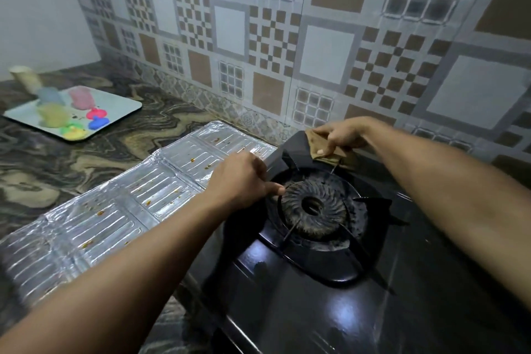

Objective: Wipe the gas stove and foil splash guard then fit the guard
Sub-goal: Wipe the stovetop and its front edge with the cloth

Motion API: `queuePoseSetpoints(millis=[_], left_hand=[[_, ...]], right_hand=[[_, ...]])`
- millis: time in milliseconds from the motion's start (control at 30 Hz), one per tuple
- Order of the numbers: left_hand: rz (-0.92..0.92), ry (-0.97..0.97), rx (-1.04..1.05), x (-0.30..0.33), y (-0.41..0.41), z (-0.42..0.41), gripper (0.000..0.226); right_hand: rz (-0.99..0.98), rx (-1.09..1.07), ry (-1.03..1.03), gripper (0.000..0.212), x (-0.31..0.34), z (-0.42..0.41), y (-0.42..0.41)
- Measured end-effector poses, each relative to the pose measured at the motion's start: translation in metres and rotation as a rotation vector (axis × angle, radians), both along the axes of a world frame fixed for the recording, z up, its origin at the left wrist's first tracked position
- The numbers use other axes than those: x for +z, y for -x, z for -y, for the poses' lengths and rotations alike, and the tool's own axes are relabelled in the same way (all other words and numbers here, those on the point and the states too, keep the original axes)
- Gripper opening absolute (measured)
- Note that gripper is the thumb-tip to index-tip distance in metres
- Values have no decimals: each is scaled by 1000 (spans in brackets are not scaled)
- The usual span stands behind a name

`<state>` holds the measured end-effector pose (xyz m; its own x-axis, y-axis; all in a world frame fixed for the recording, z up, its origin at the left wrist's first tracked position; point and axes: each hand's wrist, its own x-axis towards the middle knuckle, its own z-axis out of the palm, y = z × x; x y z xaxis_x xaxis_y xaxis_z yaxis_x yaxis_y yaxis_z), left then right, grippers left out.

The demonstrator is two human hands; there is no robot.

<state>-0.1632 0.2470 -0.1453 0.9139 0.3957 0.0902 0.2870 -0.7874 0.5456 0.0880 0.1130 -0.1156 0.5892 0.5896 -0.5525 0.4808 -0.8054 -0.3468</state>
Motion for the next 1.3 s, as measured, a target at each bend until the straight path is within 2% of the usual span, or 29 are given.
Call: queuePoseSetpoints(millis=[100, 167, 267, 333, 400, 433, 633, 800, 967, 1067, 1167, 1300], left_hand=[[-20, 48, 49, 2, 3, 3, 49], [-16, 25, 82, 4, 7, 8, 46], [-4, -1, 87, 6, 13, 6, 27], [-2, 25, 81, 7, 18, -2, 18], [10, 52, 93, 7, 24, -11, 23], [14, 61, 108, 7, 27, -15, 28], [-84, 157, 175, -5, 55, -54, 19], [-262, 468, 191, -8, 91, -80, 24], [-384, 855, 207, -10, 115, -84, 27], [-376, 936, 197, -11, 122, -85, 30], [-370, 905, 150, -11, 129, -82, 26], [-432, 825, 22, -13, 136, -81, 36]], right_hand=[[230, 137, 19, 82, -2, -6, 12], [259, 200, -28, 86, -6, -19, 24], [234, 328, -34, 81, -13, -50, 28], [208, 369, 63, 62, -5, -64, 38], [201, 387, 135, 37, 0, -74, 42], [210, 398, 161, 31, 2, -78, 41], [256, 523, 287, 33, 16, -104, 86], [115, 687, 292, 30, 4, -129, 146], [159, 852, 253, 27, 2, -127, 189], [197, 823, 258, 35, 4, -117, 200], [360, 788, 322, 58, 4, -106, 212], [581, 802, 305, 52, -1, -90, 229]])
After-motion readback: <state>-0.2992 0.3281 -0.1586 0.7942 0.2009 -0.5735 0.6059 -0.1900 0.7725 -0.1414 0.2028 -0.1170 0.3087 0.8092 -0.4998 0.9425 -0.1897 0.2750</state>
